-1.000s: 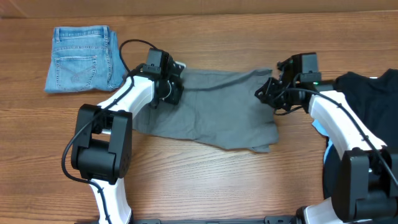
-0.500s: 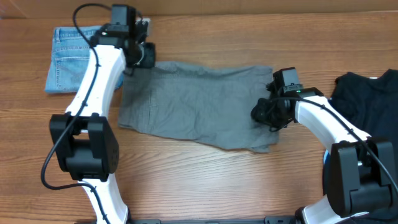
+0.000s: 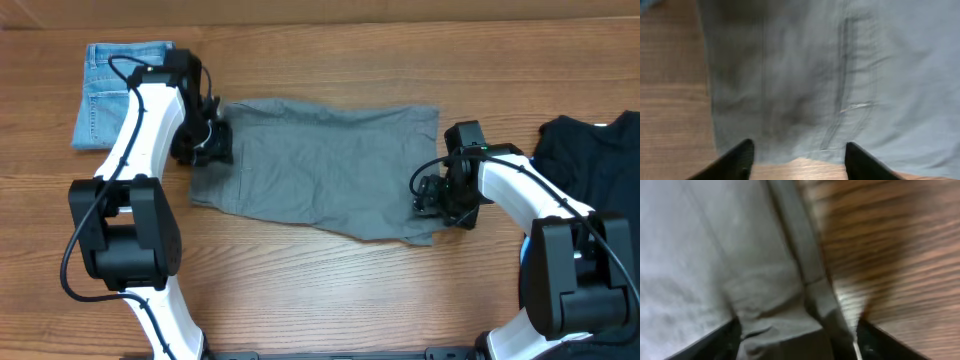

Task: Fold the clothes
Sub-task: 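Regrasp the folded shorts' left and right ends with both grippers, then lift the left end with the left gripper and fold it rightward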

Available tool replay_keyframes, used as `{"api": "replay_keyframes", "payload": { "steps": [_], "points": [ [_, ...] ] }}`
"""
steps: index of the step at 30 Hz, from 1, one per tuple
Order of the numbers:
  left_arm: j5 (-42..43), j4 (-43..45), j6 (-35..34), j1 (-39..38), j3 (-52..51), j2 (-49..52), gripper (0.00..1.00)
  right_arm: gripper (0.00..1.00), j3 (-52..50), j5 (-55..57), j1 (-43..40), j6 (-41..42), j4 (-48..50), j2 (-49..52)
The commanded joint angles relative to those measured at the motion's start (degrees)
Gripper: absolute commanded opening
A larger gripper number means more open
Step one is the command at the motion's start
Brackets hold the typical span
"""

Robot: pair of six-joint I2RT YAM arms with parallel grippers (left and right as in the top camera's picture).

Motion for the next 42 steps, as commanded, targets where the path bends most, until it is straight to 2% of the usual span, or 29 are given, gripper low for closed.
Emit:
{"api": "replay_keyframes", "payload": {
  "steps": [1, 3, 4, 5, 8, 10, 12, 18, 21, 22, 23, 24, 26, 27, 33, 35, 38, 42],
  "points": [
    [-4.11, -0.11, 1.05, 1.9, -1.92, -0.42, 0.67, 0.82, -0.83, -5.38, -0.13, -7.04, -1.55, 0.59],
    [-1.2, 0.55, 1.11, 2.91, -1.95, -0.42, 0.68, 0.82, -1.09, -9.57, -0.11, -9.99, -1.2, 0.59],
    [-0.04, 0.74, 1.14, 3.21, -1.92, -0.42, 0.69, 0.78, -1.25, -11.28, -0.13, -10.88, -0.55, 0.59],
    [0.52, 0.76, 1.14, 3.39, -1.92, -0.42, 0.68, 0.7, -1.4, -12.85, -0.11, -11.58, 0.37, 0.59],
    [0.5, 0.66, 1.16, 3.69, -1.92, -0.42, 0.68, 0.22, -1.62, -14.05, -0.11, -11.56, 2.36, 0.59],
    [0.44, 0.55, 1.14, 3.69, -1.92, -0.42, 0.69, 0.04, -1.53, -14.03, -0.48, -11.54, 3.78, 0.57],
    [0.42, 0.48, 1.14, 3.69, -1.92, -0.42, 0.69, 0.04, -1.05, -12.46, -1.44, -11.15, 5.25, 0.57],
    [0.72, -0.94, 1.14, 3.69, -1.92, -0.42, 0.72, 0.04, 2.45, 4.98, -9.01, 1.25, 0.22, -0.37],
    [2.01, -1.4, 1.16, 3.56, -1.95, -0.42, 0.77, 0.04, 2.67, 4.2, -12.46, 0.79, -1.01, -1.2],
    [2.49, -1.33, 1.14, 3.54, -1.97, -0.42, 0.78, 0.14, 2.67, 2.43, -13.16, -0.63, -1.2, -1.27],
    [3.39, -1.11, 1.14, 3.52, -1.99, -0.42, 0.78, 0.34, 2.67, 0.31, -13.6, -2.64, -1.38, -1.4],
    [4.85, -0.7, 1.16, 3.52, -1.99, -0.39, 0.81, 0.49, 2.67, -1.84, -13.92, -4.28, -1.68, -1.49],
    [8.66, 0.26, 1.18, 3.52, -2.08, -0.39, 0.84, 0.6, 2.71, -2.69, -14.05, -4.37, -2.12, -1.97],
    [10.49, 0.87, 1.18, 3.5, -2.21, -0.39, 0.86, 0.62, 2.78, -2.69, -14.05, -4.31, -2.38, -2.45],
    [15.58, 7.23, 1.11, 2.14, -7.37, -0.37, 0.92, 0.61, 3.82, -4.26, -14.05, -4.02, -3.72, -9.42],
    [15.89, 10.34, 0.9, 1.29, -10.38, -0.33, 0.92, 0.59, 3.82, -6.93, -13.77, -4.26, -4.24, -12.31],
    [15.89, 14.88, 0.24, 0.02, -14.51, -0.24, 0.93, 0.49, 3.82, -7.76, -12.98, -4.13, -5.46, -14.43],
    [15.85, 19.23, -1.44, -1.29, -18.03, -0.22, 0.92, 0.47, 3.34, -9.66, -11.74, -4.26, -6.14, -14.34]
  ]
}}
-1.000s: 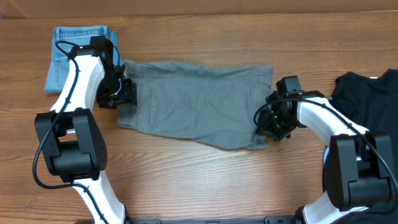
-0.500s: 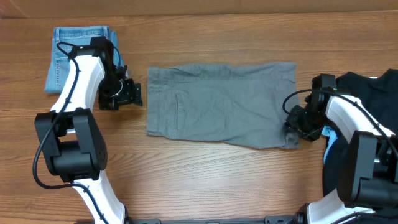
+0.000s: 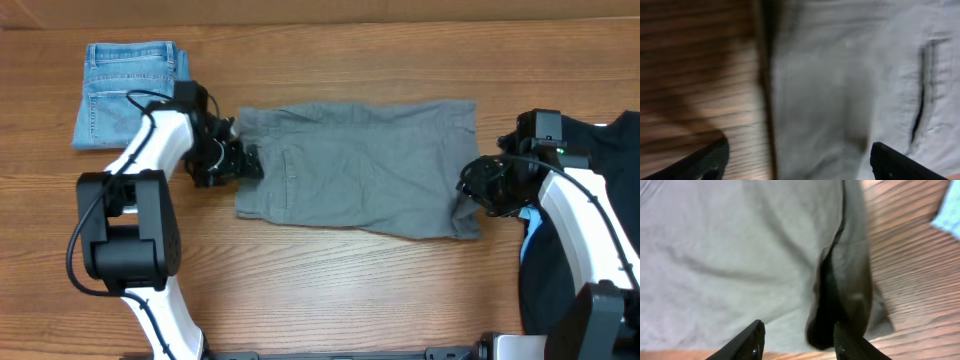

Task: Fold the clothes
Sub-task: 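Lift the left end with the left gripper and fold it rightward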

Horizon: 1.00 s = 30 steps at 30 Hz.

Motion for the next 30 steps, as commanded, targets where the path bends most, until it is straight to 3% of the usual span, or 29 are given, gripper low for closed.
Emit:
{"api": "replay_keyframes", "payload": {
  "steps": [1, 5, 11, 12, 14, 19, 24, 30],
  "points": [
    [1.42, 3.06, -2.73, -1.2, -3.45, 0.11, 0.91, 0.45, 0.39, -2.8, 1.44, -0.48, 0.02, -0.13],
    [1.46, 6.56, -5.88, -2.54, -5.86, 0.13, 0.77, 0.44, -1.2, -2.78, 3.54, -1.33, 1.95, -0.13],
    [3.3, 10.56, -7.37, -5.03, -7.45, 0.15, 0.41, 0.44, -1.62, -2.71, 6.62, -1.33, 3.48, -0.11],
    [4.11, 11.02, -7.21, -5.49, -7.45, 0.15, 0.34, 0.44, -1.62, -2.71, 6.97, -1.33, 3.93, -0.11],
    [4.44, 11.23, -6.93, -6.01, -7.43, 0.15, 0.05, 0.44, -1.62, -2.4, 7.3, -1.29, 4.33, -0.11],
    [0.98, 5.68, -6.93, -3.93, -4.94, -0.44, 0.04, 0.45, -1.62, -1.64, 7.3, -1.29, 4.04, -0.11],
    [-10.62, -12.11, -5.53, 2.05, 8.61, -3.34, 0.04, 0.45, -1.62, -1.66, 7.3, -1.09, 3.06, -0.11],
    [-8.26, -23.04, -3.52, 4.17, 26.08, -6.93, 0.04, 0.45, -1.62, -1.66, 7.41, -1.09, 2.78, -0.11]
  ]
}}
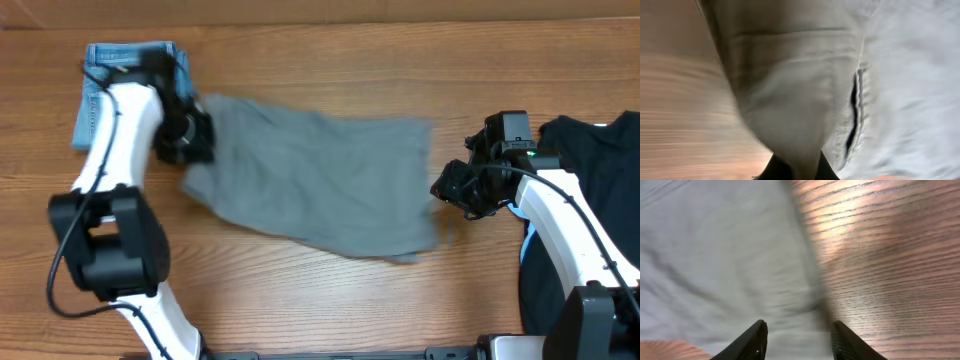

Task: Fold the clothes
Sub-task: 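Lift the left end with the left gripper and fold it rightward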

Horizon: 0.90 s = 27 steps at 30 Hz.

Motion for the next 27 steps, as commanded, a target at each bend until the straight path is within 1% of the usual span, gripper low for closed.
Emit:
{"api": "replay_keyframes", "payload": {
  "steps": [1, 3, 5, 9, 13, 15, 21, 23, 24, 25, 27],
  "points": [
    [1.9, -2.54, 1.7, -1.07, 8.76, -5.01, 0.04, 0.45, -0.09, 0.48, 0.17, -0.15, 0.15, -0.15],
    [5.6, -2.51, 1.03, -2.97, 9.68, -5.49, 0.04, 0.45, -0.09, 0.48, 0.17, -0.15, 0.15, -0.15],
    [6.99, -2.67, 0.09, -5.44, 9.66, -5.46, 0.04, 0.45, -0.09, 0.5, 0.17, -0.15, 0.15, -0.15],
    [7.06, -1.75, -0.92, -12.07, 8.68, -4.98, 0.04, 0.44, -0.09, 0.5, 0.17, -0.15, 0.11, -0.15],
    [6.78, 1.46, -2.91, -20.72, 8.59, -4.15, 0.04, 0.44, -0.09, 0.52, 0.17, -0.15, 0.39, -0.15],
    [5.09, 3.23, -4.24, -24.72, 8.59, -3.32, 0.04, 0.45, -0.09, 0.52, 0.17, -0.15, 0.5, -0.15],
    [-3.93, 5.86, -7.43, -34.69, 8.59, 1.33, 0.04, 0.45, -0.09, 0.5, 0.17, -0.17, 0.59, -0.04],
    [-4.07, 6.47, -9.01, -37.2, 8.59, 4.02, 0.04, 0.45, -0.09, 0.5, 0.17, -0.17, 0.55, 0.0],
    [-3.85, 6.71, -10.12, -38.38, 8.59, 5.55, 0.06, 0.45, -0.09, 0.5, 0.17, -0.17, 0.52, 0.0],
    [-3.54, 6.95, -11.34, -39.45, 8.59, 6.99, 0.11, 0.44, -0.09, 0.5, 0.17, -0.17, 0.52, 0.0],
    [-0.63, 7.96, -12.7, -41.16, 8.59, 9.55, 0.28, 0.45, -0.09, 0.5, 0.17, -0.15, 0.57, 0.0]
  ]
}}
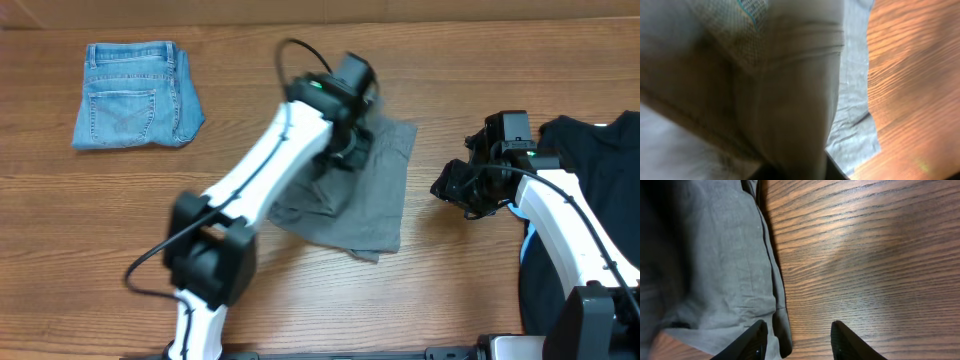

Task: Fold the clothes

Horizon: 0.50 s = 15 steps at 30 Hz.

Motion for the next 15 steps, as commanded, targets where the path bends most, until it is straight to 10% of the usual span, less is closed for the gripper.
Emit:
{"api": "replay_keyframes", "payload": {
  "steps": [1, 15],
  "points": [
    [3.63, 1.18, -4.5, -2.78, -0.15, 5.11, 0.35, 0.45, -0.09, 0.52, 0.17, -0.17, 0.31, 0.0],
    [3.61, -10.32, 0.81, 5.88, 12.66, -0.74, 0.61, 0.55, -0.09, -0.83, 0.22, -0.46, 0.68, 0.0]
  ]
}}
